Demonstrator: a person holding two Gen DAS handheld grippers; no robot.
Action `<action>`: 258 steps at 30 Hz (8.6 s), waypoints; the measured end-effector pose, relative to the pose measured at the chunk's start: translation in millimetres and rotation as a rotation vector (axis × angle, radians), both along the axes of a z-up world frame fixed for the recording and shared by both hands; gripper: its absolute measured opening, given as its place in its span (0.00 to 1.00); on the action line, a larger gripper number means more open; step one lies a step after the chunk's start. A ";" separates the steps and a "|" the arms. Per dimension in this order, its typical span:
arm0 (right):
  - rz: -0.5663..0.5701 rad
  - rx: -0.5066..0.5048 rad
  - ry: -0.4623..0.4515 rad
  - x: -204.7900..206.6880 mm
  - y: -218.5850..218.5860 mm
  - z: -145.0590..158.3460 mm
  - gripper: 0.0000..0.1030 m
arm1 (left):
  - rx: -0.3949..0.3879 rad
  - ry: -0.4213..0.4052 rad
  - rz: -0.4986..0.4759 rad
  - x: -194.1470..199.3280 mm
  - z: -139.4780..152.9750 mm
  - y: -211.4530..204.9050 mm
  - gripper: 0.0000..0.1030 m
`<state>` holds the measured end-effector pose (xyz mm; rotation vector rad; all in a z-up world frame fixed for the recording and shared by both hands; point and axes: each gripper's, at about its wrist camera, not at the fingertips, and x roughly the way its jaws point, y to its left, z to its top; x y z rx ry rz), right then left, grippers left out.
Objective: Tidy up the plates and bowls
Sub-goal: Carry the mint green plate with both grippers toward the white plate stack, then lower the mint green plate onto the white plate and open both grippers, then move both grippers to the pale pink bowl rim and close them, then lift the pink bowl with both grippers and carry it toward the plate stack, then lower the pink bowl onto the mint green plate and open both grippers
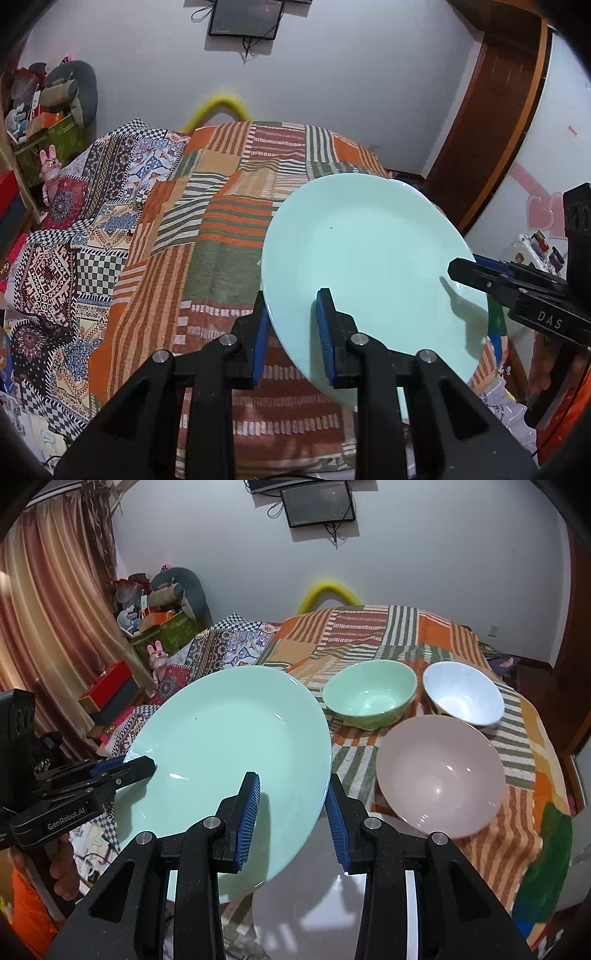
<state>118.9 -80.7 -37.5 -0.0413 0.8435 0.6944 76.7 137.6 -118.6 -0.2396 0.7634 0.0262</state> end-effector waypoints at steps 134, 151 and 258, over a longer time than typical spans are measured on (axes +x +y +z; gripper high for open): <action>-0.207 -0.040 0.081 -4.7 -131.4 -44.1 0.45 | 0.036 0.125 -0.216 68.9 -29.3 -132.3 0.37; -0.316 0.028 0.044 65.1 -140.1 -36.5 0.45 | -0.008 0.130 -0.180 167.6 -48.4 -134.0 0.51; 0.037 0.069 0.093 -2.8 19.2 -38.0 0.12 | -0.028 0.112 0.110 -12.7 -34.6 12.4 0.11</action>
